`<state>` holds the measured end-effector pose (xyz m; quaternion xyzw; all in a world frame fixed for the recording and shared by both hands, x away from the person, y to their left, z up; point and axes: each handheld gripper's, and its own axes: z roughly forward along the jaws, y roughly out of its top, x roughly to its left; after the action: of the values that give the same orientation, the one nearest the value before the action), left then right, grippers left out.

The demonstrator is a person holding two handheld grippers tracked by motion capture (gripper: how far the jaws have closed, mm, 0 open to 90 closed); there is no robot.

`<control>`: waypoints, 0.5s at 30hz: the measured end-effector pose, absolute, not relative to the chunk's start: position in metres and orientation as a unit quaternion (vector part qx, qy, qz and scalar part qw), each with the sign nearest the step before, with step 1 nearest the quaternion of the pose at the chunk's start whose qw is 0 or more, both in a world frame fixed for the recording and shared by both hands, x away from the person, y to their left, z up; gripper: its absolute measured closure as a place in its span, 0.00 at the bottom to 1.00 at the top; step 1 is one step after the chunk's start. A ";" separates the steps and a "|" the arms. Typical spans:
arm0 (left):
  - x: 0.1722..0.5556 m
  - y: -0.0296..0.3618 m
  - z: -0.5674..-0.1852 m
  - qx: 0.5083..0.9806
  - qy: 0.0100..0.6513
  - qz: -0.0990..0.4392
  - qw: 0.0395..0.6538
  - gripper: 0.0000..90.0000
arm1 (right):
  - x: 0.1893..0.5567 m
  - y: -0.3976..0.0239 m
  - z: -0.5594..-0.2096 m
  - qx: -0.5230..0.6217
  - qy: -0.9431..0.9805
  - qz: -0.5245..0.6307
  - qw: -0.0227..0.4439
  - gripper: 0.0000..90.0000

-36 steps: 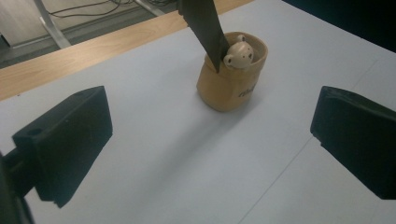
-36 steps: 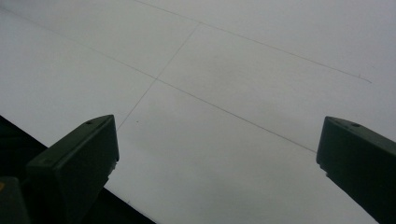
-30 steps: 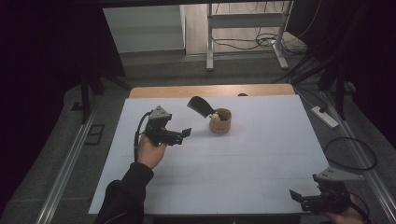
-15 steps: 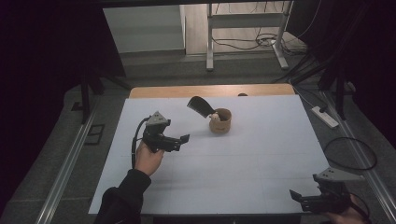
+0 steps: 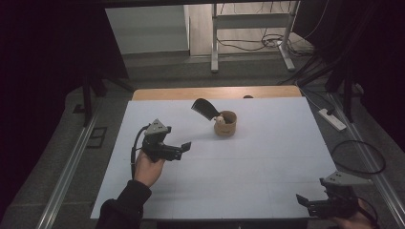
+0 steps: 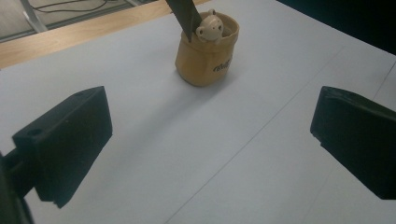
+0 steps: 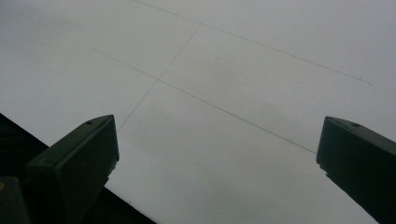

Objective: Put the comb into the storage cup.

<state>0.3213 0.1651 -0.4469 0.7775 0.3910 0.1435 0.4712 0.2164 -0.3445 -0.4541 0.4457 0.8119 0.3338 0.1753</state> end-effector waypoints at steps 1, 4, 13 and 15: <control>0.320 0.166 -0.447 0.777 0.393 0.144 0.471 0.00 | 0.216 -0.344 -0.454 0.446 0.812 0.334 0.175 0.00; 0.316 0.168 -0.447 0.776 0.395 0.139 0.472 0.00 | 0.216 -0.344 -0.454 0.446 0.812 0.334 0.175 0.00; 0.304 0.171 -0.445 0.772 0.401 0.142 0.472 0.00 | 0.216 -0.344 -0.454 0.445 0.812 0.334 0.176 0.00; 0.301 0.172 -0.445 0.771 0.400 0.148 0.472 0.00 | 0.216 -0.344 -0.454 0.445 0.812 0.334 0.176 0.00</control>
<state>0.3012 0.1725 -0.4447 0.7713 0.4000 0.1477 0.4724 0.2163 -0.3445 -0.4541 0.4450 0.8121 0.3340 0.1757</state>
